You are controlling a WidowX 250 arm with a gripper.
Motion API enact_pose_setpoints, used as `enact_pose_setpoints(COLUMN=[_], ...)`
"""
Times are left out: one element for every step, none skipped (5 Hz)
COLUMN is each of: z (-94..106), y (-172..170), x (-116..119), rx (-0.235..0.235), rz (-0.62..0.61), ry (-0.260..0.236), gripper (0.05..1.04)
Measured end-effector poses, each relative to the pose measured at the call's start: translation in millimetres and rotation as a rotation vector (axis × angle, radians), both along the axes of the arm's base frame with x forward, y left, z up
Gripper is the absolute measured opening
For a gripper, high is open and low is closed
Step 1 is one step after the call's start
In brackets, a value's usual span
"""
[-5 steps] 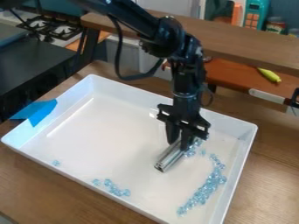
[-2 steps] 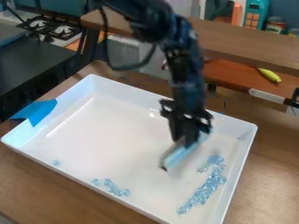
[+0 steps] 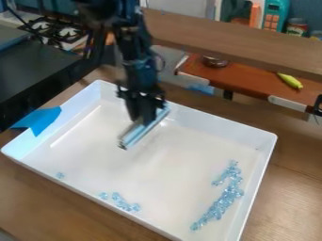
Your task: Sweep into pile
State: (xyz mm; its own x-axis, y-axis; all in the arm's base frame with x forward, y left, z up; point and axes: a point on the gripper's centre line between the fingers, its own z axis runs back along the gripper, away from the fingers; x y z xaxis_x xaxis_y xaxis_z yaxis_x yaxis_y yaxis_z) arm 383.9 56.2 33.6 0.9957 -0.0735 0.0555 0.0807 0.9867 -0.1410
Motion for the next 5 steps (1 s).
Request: enact_pose_setpoints(z=[-0.6, -1.0, -10.2, -15.6, -24.6], y=[35, 93, 112, 121, 124], x=[-6, -24, -39, -43, -57], rx=[0.032, 0.066, 0.100, 0.141, 0.127], rz=[0.018, 0.056, 0.034, 0.006, 0.024], ry=[-0.009, -0.014, -0.001, -0.006, 0.021], gripper=[0.338, 0.338, 0.338, 0.338, 0.338])
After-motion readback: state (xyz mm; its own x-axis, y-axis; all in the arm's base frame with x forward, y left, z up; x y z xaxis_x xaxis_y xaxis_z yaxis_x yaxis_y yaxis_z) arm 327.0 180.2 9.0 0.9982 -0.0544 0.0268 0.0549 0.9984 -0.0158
